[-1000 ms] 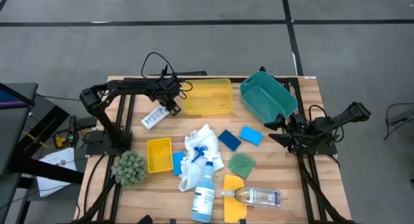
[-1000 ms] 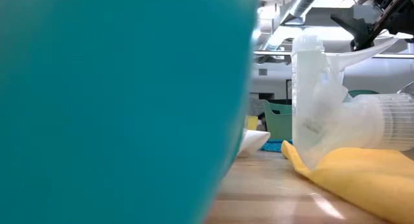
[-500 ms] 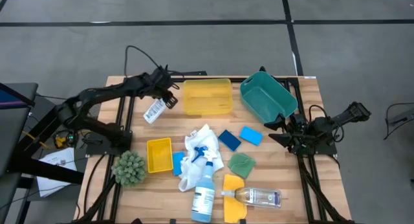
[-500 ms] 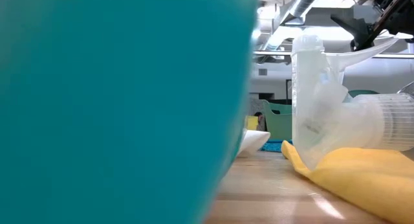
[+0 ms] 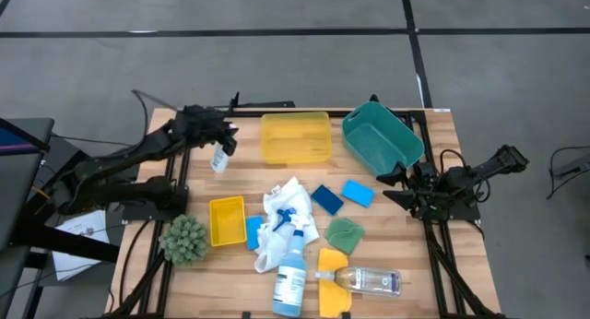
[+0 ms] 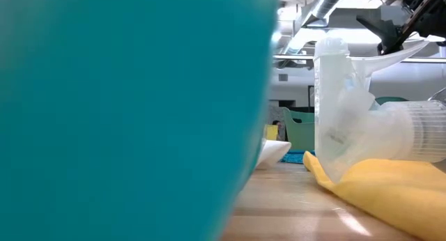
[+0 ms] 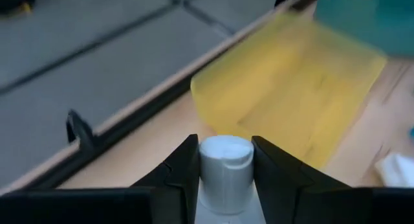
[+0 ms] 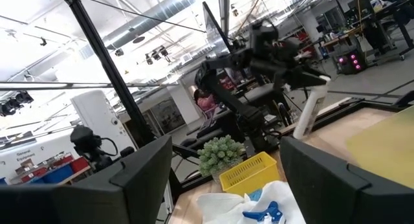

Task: Pick & Place Kitchen Items
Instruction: Put the white cleaning bottle into the top yellow bin

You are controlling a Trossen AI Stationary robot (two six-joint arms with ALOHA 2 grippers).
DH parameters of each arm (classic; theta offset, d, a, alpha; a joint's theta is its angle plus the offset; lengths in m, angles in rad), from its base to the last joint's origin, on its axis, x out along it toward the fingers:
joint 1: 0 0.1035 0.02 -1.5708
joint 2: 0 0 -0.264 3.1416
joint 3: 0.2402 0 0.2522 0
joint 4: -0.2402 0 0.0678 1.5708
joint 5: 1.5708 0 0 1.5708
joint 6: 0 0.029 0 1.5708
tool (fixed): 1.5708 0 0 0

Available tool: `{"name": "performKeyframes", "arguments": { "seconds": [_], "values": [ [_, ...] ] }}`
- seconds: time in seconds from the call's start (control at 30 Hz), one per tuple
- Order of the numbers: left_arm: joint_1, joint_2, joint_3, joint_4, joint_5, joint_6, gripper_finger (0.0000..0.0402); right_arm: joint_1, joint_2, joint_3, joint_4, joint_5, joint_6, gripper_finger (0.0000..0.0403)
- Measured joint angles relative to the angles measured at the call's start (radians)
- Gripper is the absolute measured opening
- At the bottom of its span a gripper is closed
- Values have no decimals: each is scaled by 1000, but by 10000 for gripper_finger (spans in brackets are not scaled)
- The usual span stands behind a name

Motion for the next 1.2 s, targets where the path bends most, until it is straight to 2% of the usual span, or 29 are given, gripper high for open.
{"name": "performKeyframes", "arguments": {
  "seconds": [0.17,0.33,0.7,0.93,1.2],
  "values": [
    [-17,-97,-111,222,5,26,107,-1,0,0,0,0,0,278],
    [-43,-137,-230,453,47,42,107,-1,0,0,-4,0,0,278],
    [-108,-144,-458,899,104,123,107,-1,0,0,-23,0,-1,278],
    [-121,-143,-612,1169,116,97,107,-1,0,0,-24,0,-3,278],
    [-154,-133,-619,1196,160,79,107,-8,0,0,-24,1,-9,278]
  ]
}}
